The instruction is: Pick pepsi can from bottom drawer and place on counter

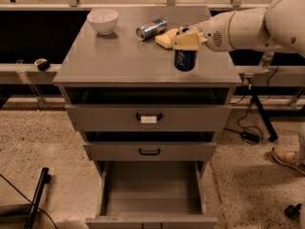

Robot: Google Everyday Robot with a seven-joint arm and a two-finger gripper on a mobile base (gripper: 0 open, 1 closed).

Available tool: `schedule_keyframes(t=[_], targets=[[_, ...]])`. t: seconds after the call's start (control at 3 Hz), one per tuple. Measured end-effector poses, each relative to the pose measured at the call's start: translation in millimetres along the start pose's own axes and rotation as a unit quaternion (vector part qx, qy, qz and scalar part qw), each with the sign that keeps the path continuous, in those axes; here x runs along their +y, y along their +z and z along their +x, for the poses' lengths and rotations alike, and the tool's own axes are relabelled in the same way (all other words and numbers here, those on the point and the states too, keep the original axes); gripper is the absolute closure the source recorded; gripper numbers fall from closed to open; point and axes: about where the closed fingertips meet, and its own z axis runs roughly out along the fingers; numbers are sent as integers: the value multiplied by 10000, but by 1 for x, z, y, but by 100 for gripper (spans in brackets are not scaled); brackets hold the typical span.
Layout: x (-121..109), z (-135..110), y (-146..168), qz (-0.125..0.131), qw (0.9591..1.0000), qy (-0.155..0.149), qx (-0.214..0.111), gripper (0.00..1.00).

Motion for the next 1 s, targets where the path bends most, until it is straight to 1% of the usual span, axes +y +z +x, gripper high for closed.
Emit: schedule_keyframes(t=[0.33, 0.67, 1.0], targets=[[-32, 20, 16, 434, 9970, 431, 466, 100], [-49, 44, 26, 543, 9937, 889, 412, 82], [-49, 46, 30, 514, 9943, 864, 356, 50]])
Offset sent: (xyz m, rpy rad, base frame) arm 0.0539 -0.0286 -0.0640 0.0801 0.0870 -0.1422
